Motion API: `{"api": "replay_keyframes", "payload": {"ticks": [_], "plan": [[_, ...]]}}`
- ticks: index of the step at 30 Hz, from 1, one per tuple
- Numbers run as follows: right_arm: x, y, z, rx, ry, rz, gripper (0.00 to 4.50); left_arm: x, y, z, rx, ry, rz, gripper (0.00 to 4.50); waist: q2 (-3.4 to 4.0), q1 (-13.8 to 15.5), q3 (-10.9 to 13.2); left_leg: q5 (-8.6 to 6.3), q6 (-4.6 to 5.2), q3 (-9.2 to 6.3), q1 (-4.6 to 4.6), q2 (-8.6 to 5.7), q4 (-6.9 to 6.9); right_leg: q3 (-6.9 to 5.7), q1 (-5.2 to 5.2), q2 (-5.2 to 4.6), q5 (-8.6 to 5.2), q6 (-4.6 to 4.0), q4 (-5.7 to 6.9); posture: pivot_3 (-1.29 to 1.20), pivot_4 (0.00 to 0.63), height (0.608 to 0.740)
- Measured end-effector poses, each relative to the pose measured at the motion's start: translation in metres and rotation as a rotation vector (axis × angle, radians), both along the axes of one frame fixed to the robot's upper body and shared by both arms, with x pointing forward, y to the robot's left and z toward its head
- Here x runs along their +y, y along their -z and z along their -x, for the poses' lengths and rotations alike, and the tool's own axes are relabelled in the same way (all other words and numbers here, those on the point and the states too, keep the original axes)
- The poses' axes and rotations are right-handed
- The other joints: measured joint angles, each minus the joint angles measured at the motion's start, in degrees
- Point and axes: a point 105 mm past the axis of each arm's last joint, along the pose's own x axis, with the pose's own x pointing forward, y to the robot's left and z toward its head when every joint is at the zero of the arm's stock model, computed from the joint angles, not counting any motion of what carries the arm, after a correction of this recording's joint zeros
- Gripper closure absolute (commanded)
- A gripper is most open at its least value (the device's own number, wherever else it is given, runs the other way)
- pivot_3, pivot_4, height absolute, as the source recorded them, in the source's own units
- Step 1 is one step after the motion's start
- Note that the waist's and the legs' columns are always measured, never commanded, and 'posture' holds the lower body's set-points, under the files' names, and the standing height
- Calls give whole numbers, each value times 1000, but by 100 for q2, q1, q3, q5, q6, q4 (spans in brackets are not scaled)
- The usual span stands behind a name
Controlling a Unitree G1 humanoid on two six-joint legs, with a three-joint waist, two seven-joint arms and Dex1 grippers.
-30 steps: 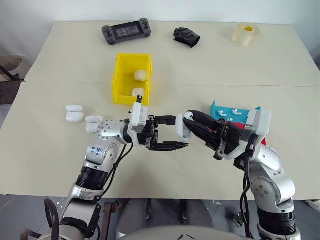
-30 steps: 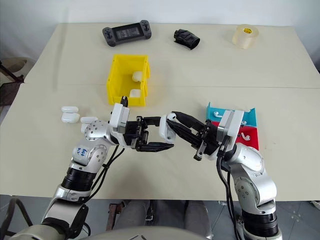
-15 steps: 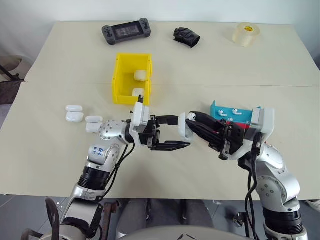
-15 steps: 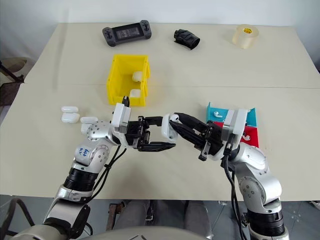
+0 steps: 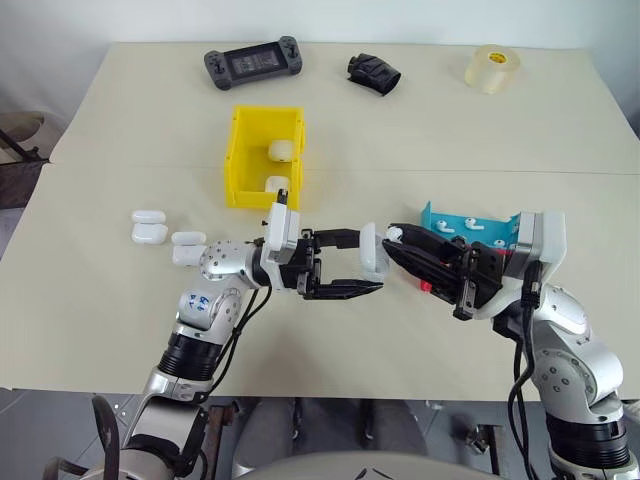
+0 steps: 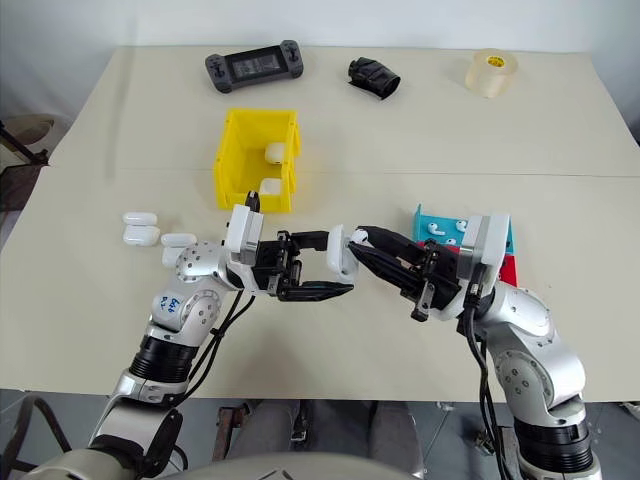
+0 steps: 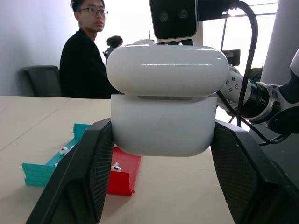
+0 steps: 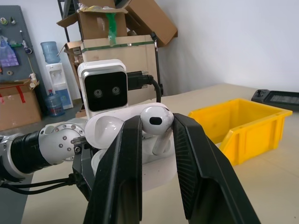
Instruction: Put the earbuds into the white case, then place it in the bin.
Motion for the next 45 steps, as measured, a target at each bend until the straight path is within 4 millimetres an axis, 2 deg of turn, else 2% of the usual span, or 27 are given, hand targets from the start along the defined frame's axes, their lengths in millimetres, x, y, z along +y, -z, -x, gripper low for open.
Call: {"api": "replay_keyframes", "payload": {"ticks": [15,32,40,42,45], "plan": [[12,-4,-8,-34,-2,-23,3907,3,-5,-1,-18,-1,16,1733,0,4,0,0,0,-1,-1,0,0,-1,0,0,0,0,0,0,150,740],[-1,-2,-6,-28,-30,96,3907,-4,-4,0,-10,9,26,1733,-1,3,0,0,1,0,-1,-1,-1,-2,1,-1,0,0,-5,0,150,740],[-1,-4,-9,-8,-56,113,3907,-4,-3,-1,-4,2,27,1733,-1,3,1,0,0,0,-1,5,-1,-2,1,-1,0,0,-5,0,150,740],[1,-5,-10,-2,-65,113,3188,-3,-4,-1,-11,-2,31,1733,-1,3,1,0,0,0,-2,13,-1,-2,1,-1,0,0,-5,0,150,740],[0,-5,-11,18,-67,108,2335,-1,-5,-2,-25,-9,35,1733,-1,9,1,0,0,0,-3,16,-1,-3,1,-1,0,0,-6,0,150,740]]}}
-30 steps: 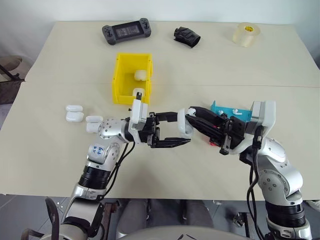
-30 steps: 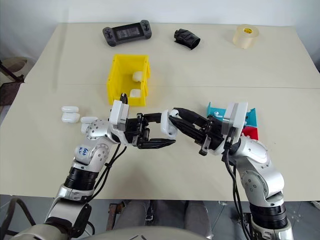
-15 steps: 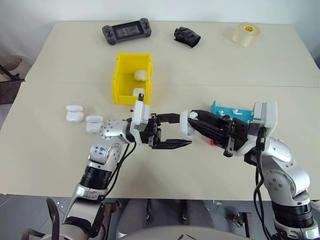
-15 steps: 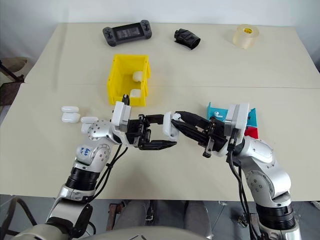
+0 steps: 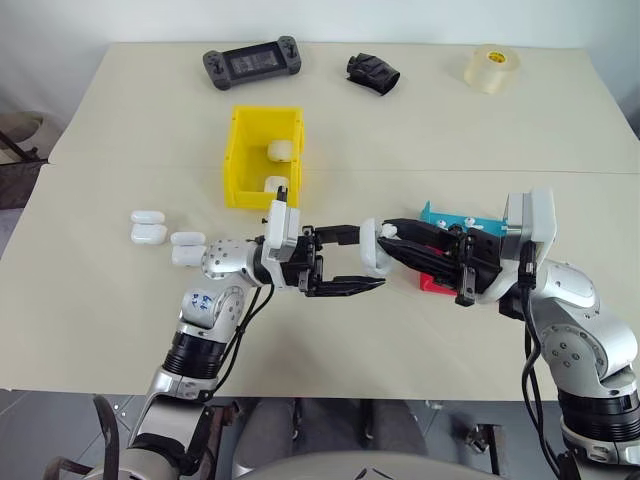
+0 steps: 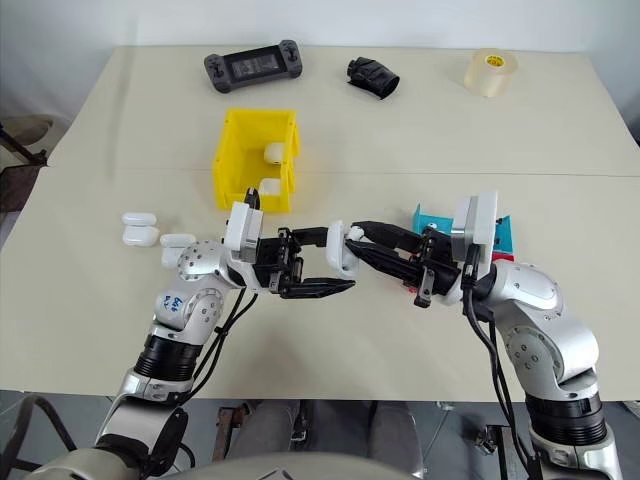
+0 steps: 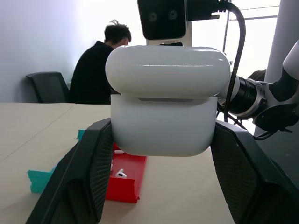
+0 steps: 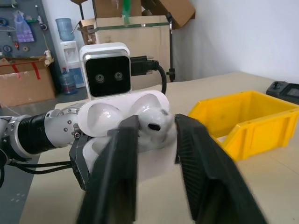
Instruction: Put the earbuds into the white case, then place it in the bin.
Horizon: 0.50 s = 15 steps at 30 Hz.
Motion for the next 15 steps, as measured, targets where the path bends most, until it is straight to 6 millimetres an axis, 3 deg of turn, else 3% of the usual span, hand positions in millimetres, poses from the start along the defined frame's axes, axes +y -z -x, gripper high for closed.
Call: {"api": "replay_keyframes", "payload": {"ticks": [7,11,15], "plan": [[-9,0,0,9,13,31,25,0,-2,1,-15,1,9,1733,0,1,0,0,0,0,-1,-2,0,-1,1,-1,0,0,-3,0,150,740],[-22,1,2,13,52,68,25,0,-3,1,-31,0,18,1733,-1,8,0,0,0,1,-3,-2,0,-2,2,-1,0,0,-7,0,150,740],[-55,6,6,29,162,127,25,2,2,4,-42,2,21,1733,-1,22,0,-2,4,1,-5,-4,-2,-4,6,-3,1,1,-17,0,150,740]]}}
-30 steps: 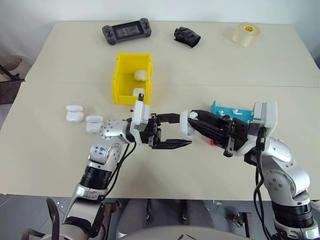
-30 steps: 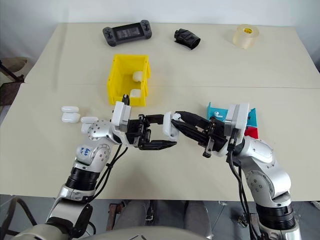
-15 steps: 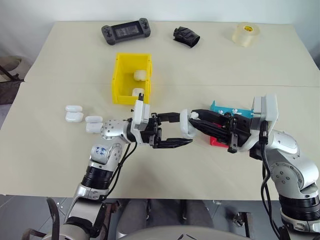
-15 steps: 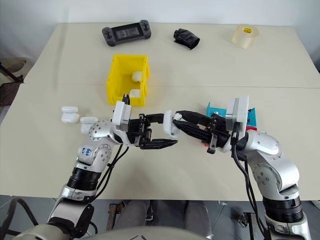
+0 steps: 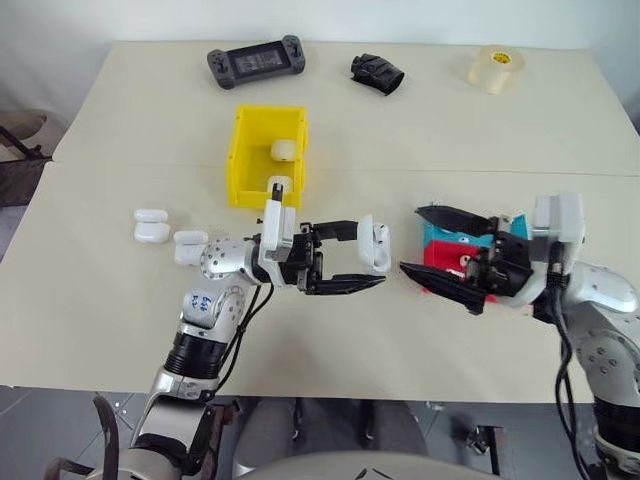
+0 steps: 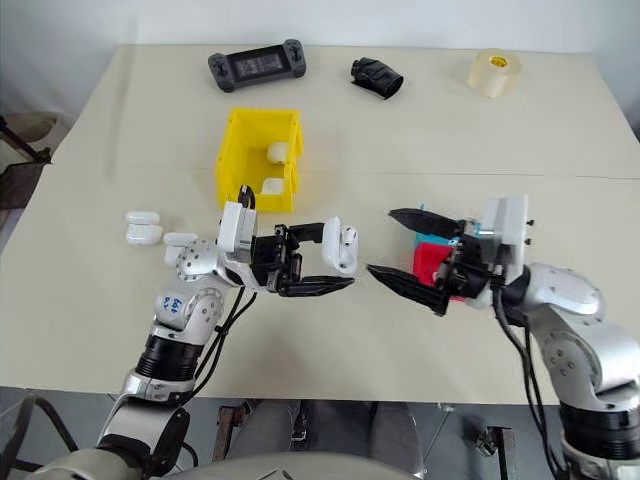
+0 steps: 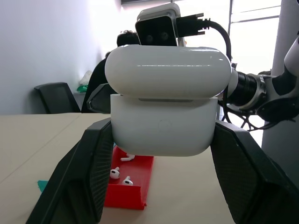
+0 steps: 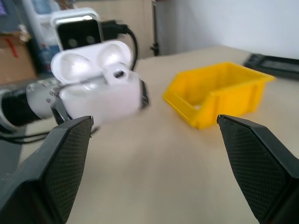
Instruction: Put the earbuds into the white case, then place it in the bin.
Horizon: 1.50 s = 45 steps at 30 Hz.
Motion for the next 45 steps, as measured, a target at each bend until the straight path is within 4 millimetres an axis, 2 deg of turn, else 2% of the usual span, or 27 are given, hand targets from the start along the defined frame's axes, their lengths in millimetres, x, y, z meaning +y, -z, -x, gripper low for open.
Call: {"api": "replay_keyframes", "payload": {"ticks": [6,10,14,16,20,22,25,28,32,37,42,45], "plan": [[-62,19,16,45,210,76,25,2,17,9,7,15,-48,1733,0,-2,0,0,2,4,3,-9,-2,-2,8,1,0,0,-9,0,150,740],[-110,36,25,40,402,120,25,-2,24,16,27,42,-60,1733,0,1,0,0,2,5,6,-8,-1,1,15,0,0,1,-14,0,150,740],[-143,52,35,73,526,161,25,-4,23,17,23,43,-57,1733,3,-10,-2,0,2,8,9,3,-3,5,15,0,0,0,-16,0,150,740],[-152,58,37,87,565,174,25,-5,22,18,17,47,-58,1733,3,-23,-2,0,2,11,11,9,-4,5,15,2,0,0,-16,0,150,740],[-151,58,31,92,581,164,25,-4,23,21,21,42,-61,1733,15,-39,-7,0,2,21,20,15,-7,10,15,3,0,0,-25,0,150,740],[-142,53,16,102,552,172,25,-3,26,22,38,29,-62,1733,18,-59,-5,0,2,31,21,18,-5,17,14,3,0,-1,-26,0,150,740],[-125,42,-11,153,494,273,25,-3,24,24,31,24,-60,1733,36,-39,-5,0,2,33,20,17,1,24,9,0,0,-1,-31,0,150,740],[-115,20,-35,160,482,340,25,-2,22,24,30,8,-57,1733,35,1,-5,0,1,10,13,17,1,7,7,2,-1,-2,-31,0,150,740],[-103,11,-66,214,443,435,25,-1,22,24,33,-22,-50,1733,36,-24,-3,0,3,12,-5,7,1,6,3,-4,0,-2,-34,0,150,740],[-98,12,-98,298,419,603,25,-2,23,24,39,-45,-45,1733,33,-31,0,0,3,8,-10,5,-1,0,1,-3,0,-1,-36,0,150,740],[-103,24,-129,295,394,783,25,-3,22,24,31,-62,-41,1733,32,-53,1,0,3,12,-14,-10,-2,-1,-6,-3,1,1,-34,0,150,740],[-102,26,-141,289,359,843,25,-4,20,24,23,-66,-37,1733,32,-51,1,0,2,11,-14,-11,-6,-3,-10,-2,1,1,-30,0,150,740]]}}
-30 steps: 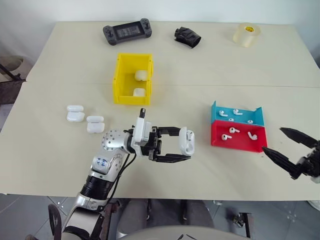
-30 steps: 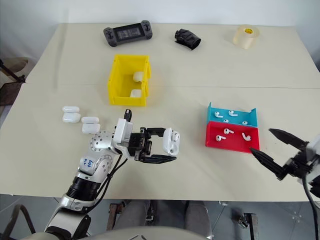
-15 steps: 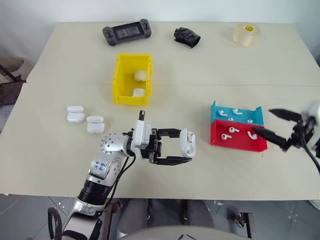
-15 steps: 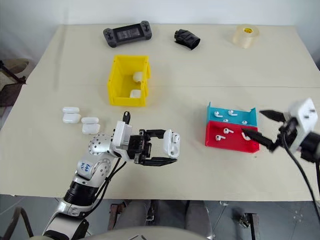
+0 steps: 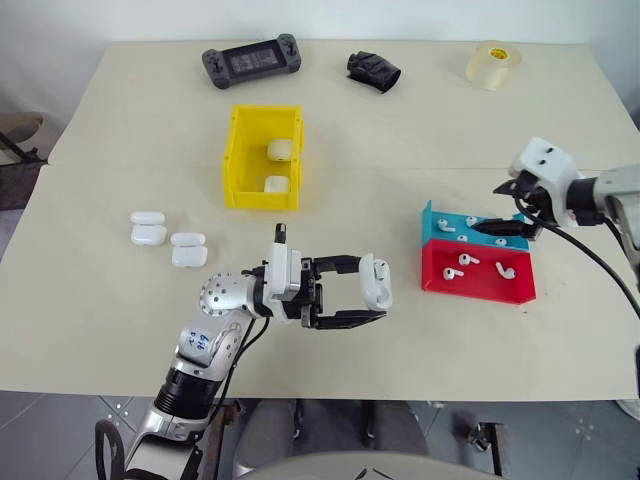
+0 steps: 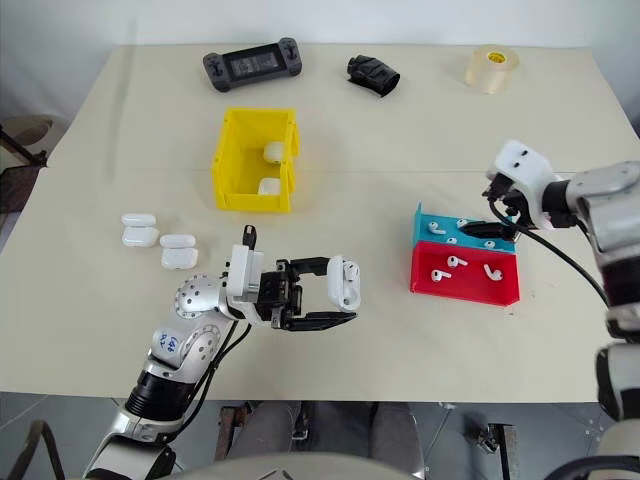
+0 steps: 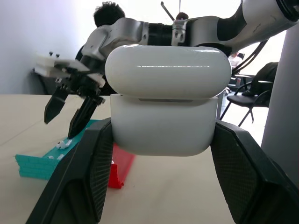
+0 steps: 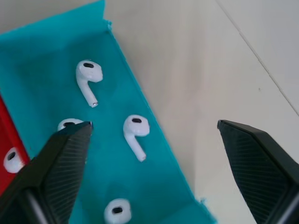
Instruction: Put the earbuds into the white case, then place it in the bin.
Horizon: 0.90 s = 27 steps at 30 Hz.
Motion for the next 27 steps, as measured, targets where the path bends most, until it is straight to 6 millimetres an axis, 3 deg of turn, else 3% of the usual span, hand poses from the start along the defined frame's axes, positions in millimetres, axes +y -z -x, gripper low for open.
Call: {"api": "replay_keyframes", "payload": {"ticks": [6,11,22,25,27], "plan": [[4,2,-15,31,-39,44,25,0,-2,-1,-4,-14,3,1733,0,-7,0,1,-1,-2,1,0,-2,-2,0,2,0,0,2,0,150,740],[3,17,-14,96,-56,64,25,1,-2,-2,-6,-31,0,1733,0,-6,0,1,-1,-4,0,0,-2,-2,-1,1,0,0,6,0,150,740],[6,18,-14,117,-98,98,25,3,-2,-3,-6,-50,-5,1733,1,-98,0,2,-4,-6,5,0,-1,-2,0,2,0,0,19,0,150,740],[5,19,-13,122,-99,91,619,4,-2,-4,-6,-53,-7,1733,1,-121,0,2,-4,-5,8,0,0,-1,0,2,0,0,21,0,150,740],[5,19,-13,123,-105,94,1251,4,-2,-4,-5,-55,-7,1733,1,-129,0,2,-4,-4,9,0,1,0,0,2,0,0,24,0,150,740]]}}
